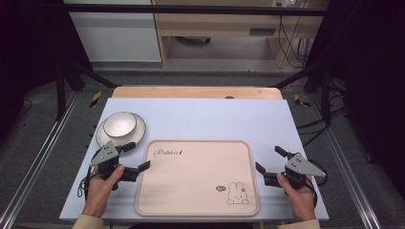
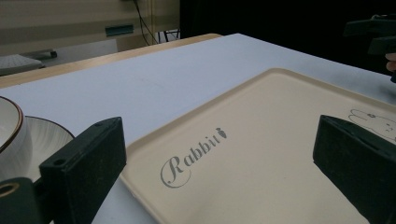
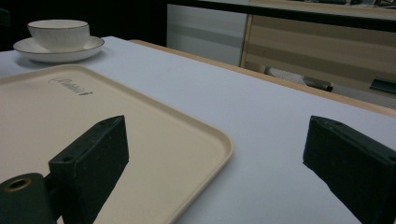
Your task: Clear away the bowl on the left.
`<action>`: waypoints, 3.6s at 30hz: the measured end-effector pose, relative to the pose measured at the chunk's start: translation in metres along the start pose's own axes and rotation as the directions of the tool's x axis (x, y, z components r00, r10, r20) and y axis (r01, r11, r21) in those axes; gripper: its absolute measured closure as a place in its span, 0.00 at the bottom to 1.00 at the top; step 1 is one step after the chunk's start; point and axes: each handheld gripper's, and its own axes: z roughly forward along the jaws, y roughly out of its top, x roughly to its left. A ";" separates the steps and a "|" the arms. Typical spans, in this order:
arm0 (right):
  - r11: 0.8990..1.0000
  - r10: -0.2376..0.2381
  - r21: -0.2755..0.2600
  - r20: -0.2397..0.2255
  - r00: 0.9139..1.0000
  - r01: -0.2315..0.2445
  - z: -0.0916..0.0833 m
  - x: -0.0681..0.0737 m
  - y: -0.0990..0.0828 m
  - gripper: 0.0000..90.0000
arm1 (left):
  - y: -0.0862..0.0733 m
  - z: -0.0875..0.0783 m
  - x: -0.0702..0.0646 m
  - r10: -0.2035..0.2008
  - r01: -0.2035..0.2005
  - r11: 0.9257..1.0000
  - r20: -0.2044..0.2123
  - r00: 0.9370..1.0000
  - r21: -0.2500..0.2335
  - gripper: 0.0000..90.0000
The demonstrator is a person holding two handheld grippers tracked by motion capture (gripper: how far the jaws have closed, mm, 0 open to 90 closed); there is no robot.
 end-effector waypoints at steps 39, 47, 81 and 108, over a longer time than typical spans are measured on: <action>0.999 0.037 0.012 0.062 0.997 -0.037 0.002 0.004 0.001 0.04 | 0.056 -0.021 0.062 0.079 -0.062 0.996 -0.327 0.942 0.061 0.08; 0.999 0.031 0.022 0.066 0.997 -0.032 0.005 0.007 0.001 0.04 | 0.066 -0.024 0.095 0.062 -0.004 0.991 -0.431 0.900 0.134 0.19; 0.998 0.042 0.039 0.059 0.997 -0.044 0.006 0.006 0.001 0.05 | 0.032 0.000 0.149 -0.107 0.284 0.931 -0.570 0.815 0.231 0.48; 0.998 0.057 0.035 0.050 0.997 -0.059 0.005 0.005 0.001 0.05 | 0.020 0.007 0.160 -0.148 0.377 0.885 -0.603 0.784 0.273 0.74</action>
